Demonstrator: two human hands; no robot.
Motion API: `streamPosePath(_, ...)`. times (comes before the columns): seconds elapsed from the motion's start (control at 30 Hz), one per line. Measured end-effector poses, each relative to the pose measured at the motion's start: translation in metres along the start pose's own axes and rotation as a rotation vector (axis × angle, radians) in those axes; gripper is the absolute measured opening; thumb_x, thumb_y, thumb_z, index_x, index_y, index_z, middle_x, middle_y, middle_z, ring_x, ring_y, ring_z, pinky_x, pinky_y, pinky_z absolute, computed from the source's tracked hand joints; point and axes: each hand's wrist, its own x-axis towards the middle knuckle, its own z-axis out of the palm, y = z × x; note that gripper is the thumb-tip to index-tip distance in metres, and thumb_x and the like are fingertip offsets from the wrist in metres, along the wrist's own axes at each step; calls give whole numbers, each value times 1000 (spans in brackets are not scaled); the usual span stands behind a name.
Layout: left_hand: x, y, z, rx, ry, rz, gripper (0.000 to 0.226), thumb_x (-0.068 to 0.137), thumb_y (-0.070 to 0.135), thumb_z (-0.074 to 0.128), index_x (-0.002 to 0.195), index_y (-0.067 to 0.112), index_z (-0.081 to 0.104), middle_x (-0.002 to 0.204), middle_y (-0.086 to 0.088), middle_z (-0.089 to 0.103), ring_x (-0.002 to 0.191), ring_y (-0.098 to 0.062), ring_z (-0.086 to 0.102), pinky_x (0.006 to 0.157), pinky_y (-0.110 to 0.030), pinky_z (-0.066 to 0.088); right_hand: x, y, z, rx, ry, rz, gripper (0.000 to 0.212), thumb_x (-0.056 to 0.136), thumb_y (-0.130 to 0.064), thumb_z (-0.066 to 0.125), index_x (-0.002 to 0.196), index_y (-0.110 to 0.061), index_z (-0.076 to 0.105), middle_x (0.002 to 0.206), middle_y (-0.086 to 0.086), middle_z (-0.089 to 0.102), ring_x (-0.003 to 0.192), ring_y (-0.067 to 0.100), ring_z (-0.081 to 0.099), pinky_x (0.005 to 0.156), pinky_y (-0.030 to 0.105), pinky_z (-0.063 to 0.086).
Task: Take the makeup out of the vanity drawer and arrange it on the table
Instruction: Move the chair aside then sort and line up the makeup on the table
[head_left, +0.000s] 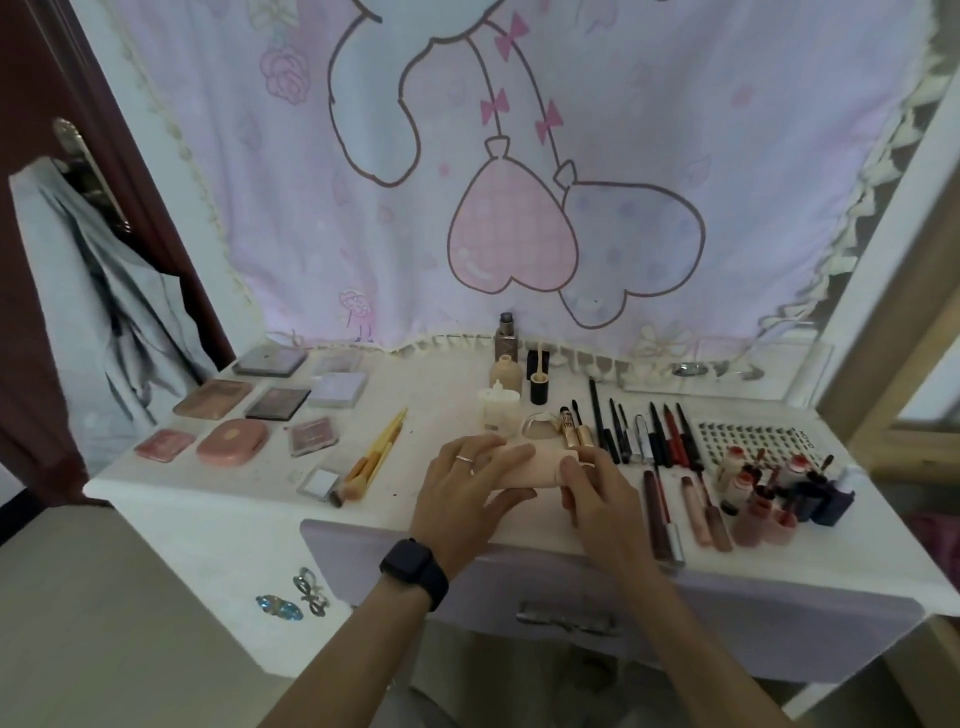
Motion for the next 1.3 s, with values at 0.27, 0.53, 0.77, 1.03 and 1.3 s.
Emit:
streamPosePath(0.27, -9, -5, 9, -266, -151, -229, 45, 98, 57, 33, 118, 29, 61, 105, 9, 60, 90, -2, 48, 76, -20, 47, 0, 5, 3, -246, -73, -123, 11, 104, -40, 46, 115, -41, 47, 82, -9, 62, 67, -1, 57, 58, 20, 40)
streamPosePath(0.53, -4, -8, -2, -512, -121, -508, 23, 94, 50, 49, 82, 37, 63, 76, 19, 65, 74, -3, 59, 62, -11, 40, -2, 7, 0, -220, -103, -186, 21, 98, -41, 59, 118, -48, 56, 56, -9, 56, 47, 5, 46, 48, 20, 38)
streamPosePath(0.77, -2, -9, -4, -556, -113, -579, 28, 100, 37, 55, 73, 35, 62, 67, 19, 62, 66, -3, 55, 59, -12, 35, -2, 4, 3, -213, -70, -149, 4, 99, -47, 55, 100, -48, 52, 95, -15, 72, 57, 16, 62, 60, 48, 57)
streamPosePath(1.03, 0, -7, -9, -554, -96, -599, 23, 99, 38, 56, 79, 34, 66, 67, 21, 63, 68, 2, 56, 60, -9, 37, -2, 7, 4, -232, -35, -171, 16, 99, -39, 59, 99, -50, 48, 95, -18, 71, 53, 17, 62, 56, 49, 55)
streamPosePath(1.3, 5, -6, -12, -508, -119, -662, 19, 98, 43, 55, 88, 32, 68, 82, 20, 67, 79, 8, 58, 63, -6, 38, 0, 9, 6, -242, 27, -142, 17, 102, -38, 55, 110, -49, 45, 104, -17, 68, 54, 15, 63, 53, 42, 57)
